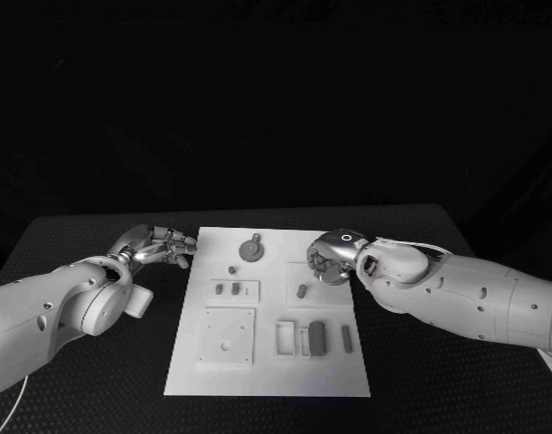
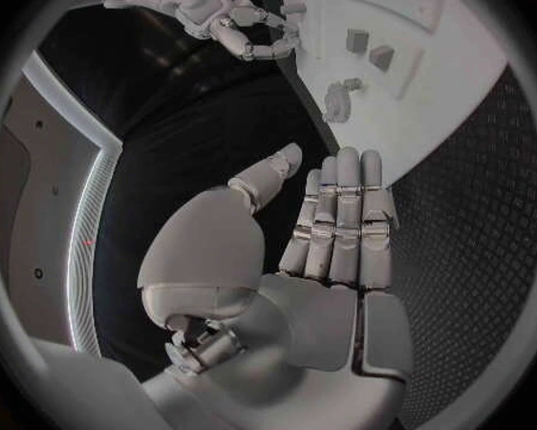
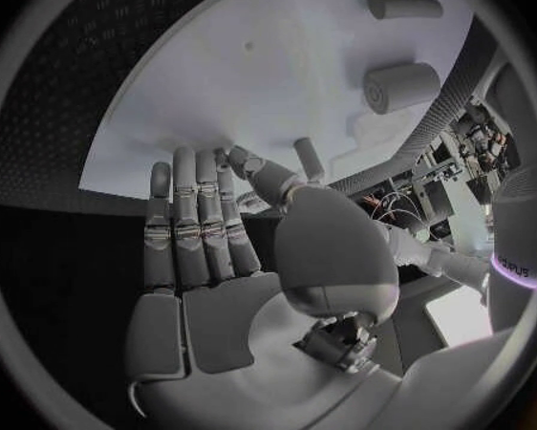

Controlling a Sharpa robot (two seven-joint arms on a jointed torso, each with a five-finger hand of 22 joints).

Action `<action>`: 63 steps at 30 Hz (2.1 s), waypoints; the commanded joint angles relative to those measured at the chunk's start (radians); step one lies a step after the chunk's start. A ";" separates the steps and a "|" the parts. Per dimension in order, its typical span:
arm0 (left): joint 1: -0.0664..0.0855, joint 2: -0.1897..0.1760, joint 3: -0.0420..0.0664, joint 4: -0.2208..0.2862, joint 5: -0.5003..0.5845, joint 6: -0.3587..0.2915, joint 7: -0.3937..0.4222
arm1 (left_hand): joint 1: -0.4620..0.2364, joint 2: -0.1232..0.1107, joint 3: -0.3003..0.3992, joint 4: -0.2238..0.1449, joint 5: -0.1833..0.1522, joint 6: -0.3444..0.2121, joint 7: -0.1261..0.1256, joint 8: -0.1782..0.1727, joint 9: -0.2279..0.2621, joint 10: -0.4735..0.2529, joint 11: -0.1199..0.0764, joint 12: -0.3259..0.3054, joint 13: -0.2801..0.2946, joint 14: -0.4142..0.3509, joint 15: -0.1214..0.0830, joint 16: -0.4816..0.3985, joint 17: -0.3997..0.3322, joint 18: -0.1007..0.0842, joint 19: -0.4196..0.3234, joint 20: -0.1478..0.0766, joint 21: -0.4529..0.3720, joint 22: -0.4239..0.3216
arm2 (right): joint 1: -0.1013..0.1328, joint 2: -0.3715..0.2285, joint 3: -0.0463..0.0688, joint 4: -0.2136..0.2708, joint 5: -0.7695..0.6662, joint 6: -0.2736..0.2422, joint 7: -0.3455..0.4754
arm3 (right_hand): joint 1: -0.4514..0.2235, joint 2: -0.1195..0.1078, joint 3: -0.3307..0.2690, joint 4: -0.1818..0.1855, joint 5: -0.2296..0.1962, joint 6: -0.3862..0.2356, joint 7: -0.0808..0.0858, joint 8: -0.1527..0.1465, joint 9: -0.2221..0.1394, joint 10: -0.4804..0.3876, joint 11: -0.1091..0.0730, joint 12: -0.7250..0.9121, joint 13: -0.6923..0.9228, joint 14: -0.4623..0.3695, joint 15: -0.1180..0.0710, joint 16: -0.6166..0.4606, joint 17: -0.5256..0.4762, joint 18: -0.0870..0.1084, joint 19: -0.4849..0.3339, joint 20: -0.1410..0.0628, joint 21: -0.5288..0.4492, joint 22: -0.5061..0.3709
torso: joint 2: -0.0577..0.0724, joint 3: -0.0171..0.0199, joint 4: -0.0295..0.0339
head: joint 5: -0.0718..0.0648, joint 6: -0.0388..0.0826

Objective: Assemble the parts on the task board

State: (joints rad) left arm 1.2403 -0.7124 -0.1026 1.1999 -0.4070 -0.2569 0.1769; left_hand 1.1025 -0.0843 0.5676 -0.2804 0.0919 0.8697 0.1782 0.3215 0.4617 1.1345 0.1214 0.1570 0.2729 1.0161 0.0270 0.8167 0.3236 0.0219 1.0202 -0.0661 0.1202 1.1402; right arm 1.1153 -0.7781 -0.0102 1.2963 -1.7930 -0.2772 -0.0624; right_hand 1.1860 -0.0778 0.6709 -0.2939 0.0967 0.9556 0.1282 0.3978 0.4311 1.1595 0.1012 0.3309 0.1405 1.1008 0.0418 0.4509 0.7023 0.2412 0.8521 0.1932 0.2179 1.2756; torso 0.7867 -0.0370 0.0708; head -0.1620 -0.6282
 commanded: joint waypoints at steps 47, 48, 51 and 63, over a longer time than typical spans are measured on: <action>0.001 0.003 0.001 -0.001 0.008 0.005 0.002 | -0.008 -0.003 -0.007 -0.001 0.002 -0.011 0.000 0.005 -0.003 -0.017 0.005 -0.011 -0.004 0.003 0.005 -0.014 0.007 -0.008 0.000 0.000 -0.013 -0.005 | 0.019 -0.033 0.019 0.060 0.076 0.007 -0.004 | 0.063 -0.013 -0.008 -0.001 -0.001 0.071 -0.023 0.009 0.013 0.065 -0.030 -0.034 0.030 0.057 -0.019 0.003 0.078 0.021 0.072 -0.020 -0.004 0.023 | 0.001 -0.0002 0.0002 | 0.000 0.004; 0.001 0.003 0.001 -0.001 0.008 0.005 0.002 | -0.008 -0.003 -0.007 -0.001 0.002 -0.012 0.000 0.005 -0.003 -0.018 0.005 -0.011 -0.004 0.003 0.005 -0.014 0.008 -0.008 0.000 0.000 -0.013 -0.005 | 0.020 -0.034 0.020 0.060 0.080 0.011 -0.002 | 0.063 -0.013 -0.008 -0.001 -0.001 0.071 -0.023 0.009 0.013 0.065 -0.030 -0.034 0.030 0.057 -0.019 0.003 0.078 0.021 0.072 -0.020 -0.005 0.023 | 0.000 -0.0002 0.0002 | 0.001 0.003; 0.001 0.003 0.001 -0.001 0.008 0.004 0.002 | -0.008 -0.003 -0.008 -0.001 0.002 -0.012 0.000 0.005 -0.003 -0.018 0.005 -0.012 -0.004 0.003 0.005 -0.015 0.008 -0.008 0.001 0.000 -0.013 -0.005 | 0.024 -0.041 0.023 0.069 0.105 0.025 0.001 | 0.063 -0.013 -0.008 -0.001 -0.001 0.071 -0.023 0.009 0.013 0.065 -0.030 -0.034 0.031 0.057 -0.019 0.003 0.079 0.021 0.072 -0.020 -0.005 0.023 | 0.000 -0.0001 0.0003 | 0.002 0.003; 0.001 0.006 0.001 -0.001 0.013 0.002 0.004 | -0.008 -0.003 -0.008 -0.001 0.002 -0.014 0.001 0.005 -0.004 -0.020 0.006 -0.012 -0.004 0.004 0.005 -0.016 0.009 -0.008 0.002 0.000 -0.014 -0.006 | 0.029 -0.049 0.041 0.182 0.227 -0.044 0.057 | 0.060 -0.011 -0.008 -0.001 -0.001 0.070 -0.022 0.007 0.013 0.064 -0.029 -0.037 0.032 0.056 -0.018 0.001 0.082 0.021 0.073 -0.020 -0.007 0.023 | -0.001 -0.0006 -0.0005 | 0.021 0.004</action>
State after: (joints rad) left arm 1.2403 -0.7111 -0.1026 1.1981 -0.4041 -0.2579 0.1722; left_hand 1.1026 -0.0842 0.5649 -0.2831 0.0919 0.8635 0.1790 0.3215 0.4591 1.1198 0.1284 0.1498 0.2699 1.0161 0.0271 0.8045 0.3321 0.0151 1.0203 -0.0660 0.1128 1.1361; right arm 1.1445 -0.8334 0.0303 1.4662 -1.6292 -0.2828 -0.0533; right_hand 1.2415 -0.0909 0.6678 -0.2965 0.0957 1.0243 0.1024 0.4031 0.4442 1.2185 0.0718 0.2935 0.1713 1.1508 0.0210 0.4508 0.7833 0.2564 0.9185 0.1768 0.2166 1.2970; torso 0.7870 -0.0371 0.0697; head -0.1471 -0.6252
